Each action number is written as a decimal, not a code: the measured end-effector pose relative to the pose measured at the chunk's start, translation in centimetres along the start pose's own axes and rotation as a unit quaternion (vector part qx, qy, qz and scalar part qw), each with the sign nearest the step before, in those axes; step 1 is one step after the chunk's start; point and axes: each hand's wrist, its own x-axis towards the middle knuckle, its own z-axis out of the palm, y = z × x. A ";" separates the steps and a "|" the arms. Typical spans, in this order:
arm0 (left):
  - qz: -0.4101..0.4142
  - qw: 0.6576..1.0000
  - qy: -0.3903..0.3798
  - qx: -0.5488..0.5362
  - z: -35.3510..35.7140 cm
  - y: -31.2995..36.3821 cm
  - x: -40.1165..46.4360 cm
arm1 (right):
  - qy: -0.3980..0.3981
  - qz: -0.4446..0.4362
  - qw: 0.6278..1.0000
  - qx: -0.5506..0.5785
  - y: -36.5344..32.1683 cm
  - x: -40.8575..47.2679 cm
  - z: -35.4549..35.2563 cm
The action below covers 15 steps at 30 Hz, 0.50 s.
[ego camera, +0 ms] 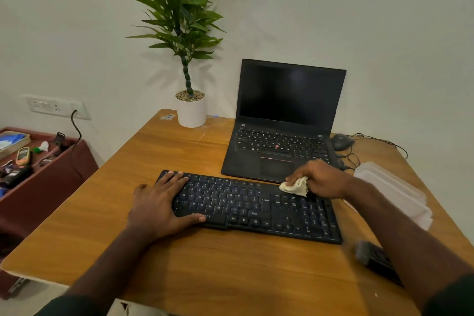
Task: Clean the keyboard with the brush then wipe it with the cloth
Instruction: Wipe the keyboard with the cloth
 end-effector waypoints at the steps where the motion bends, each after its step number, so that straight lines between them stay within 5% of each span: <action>1: 0.001 1.000 0.002 0.009 -0.1 0.2 -0.1 | 0.052 0.005 0.998 0.029 -0.2 -0.1 0.1; 5: 0.057 0.998 0.000 0.028 -0.6 3.9 0.1 | 0.220 0.003 0.972 0.083 -2.2 1.1 2.2; 10: 0.116 0.988 -0.086 0.048 -0.3 9.5 2.1 | 0.102 -0.043 0.994 0.006 -3.8 1.8 5.5; 15: 0.115 0.989 -0.082 0.034 0.8 8.9 2.7 | 0.056 -0.007 0.998 -0.005 0.0 -0.5 4.0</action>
